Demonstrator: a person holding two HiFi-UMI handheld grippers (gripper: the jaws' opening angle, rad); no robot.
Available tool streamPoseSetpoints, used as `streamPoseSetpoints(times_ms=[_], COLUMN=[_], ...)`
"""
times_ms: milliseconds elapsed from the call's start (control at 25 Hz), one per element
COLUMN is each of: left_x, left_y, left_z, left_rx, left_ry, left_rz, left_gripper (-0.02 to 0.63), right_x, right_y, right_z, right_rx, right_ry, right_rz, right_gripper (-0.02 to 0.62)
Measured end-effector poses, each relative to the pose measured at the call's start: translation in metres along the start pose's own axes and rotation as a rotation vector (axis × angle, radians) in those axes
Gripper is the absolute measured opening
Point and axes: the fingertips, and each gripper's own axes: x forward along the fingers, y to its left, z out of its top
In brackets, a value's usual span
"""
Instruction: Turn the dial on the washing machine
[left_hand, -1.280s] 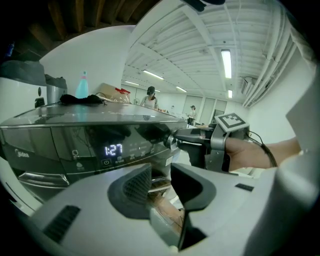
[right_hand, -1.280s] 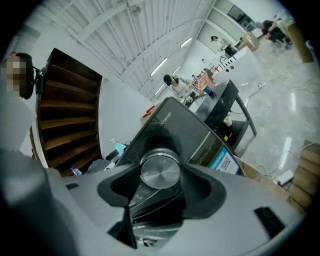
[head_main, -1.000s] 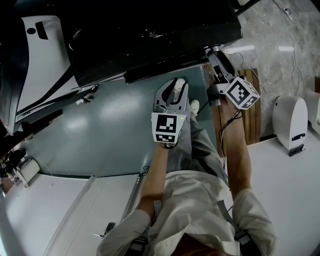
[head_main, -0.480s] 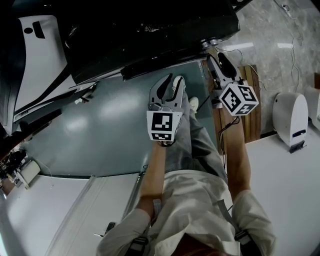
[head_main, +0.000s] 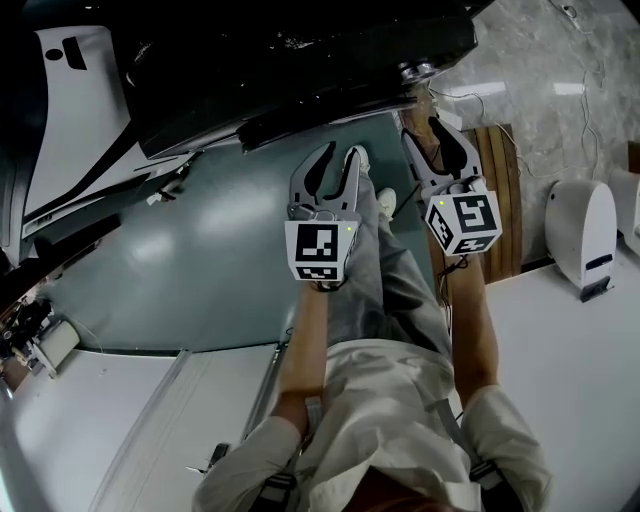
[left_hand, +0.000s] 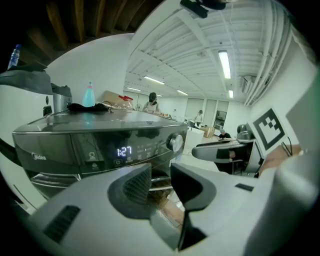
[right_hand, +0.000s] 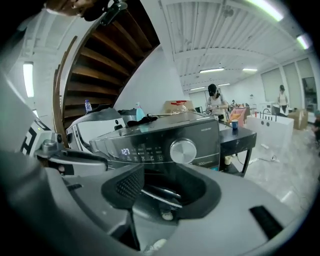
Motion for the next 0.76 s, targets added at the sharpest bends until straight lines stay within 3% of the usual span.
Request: streamPoseSetpoints(times_ms=[760], left_x=[-0.028], left_y=[-0.003], left_z=[-0.005], left_rx=[0.026], left_ry=[-0.026], left_rz=[0.023], left_gripper=[0.127], right_x=[-0.030], right_y=[0.023], right_z=[-0.009], right_rx=[-0.052], right_ry=[-0.004], right_rz=[-0.006], right_gripper=[0.186])
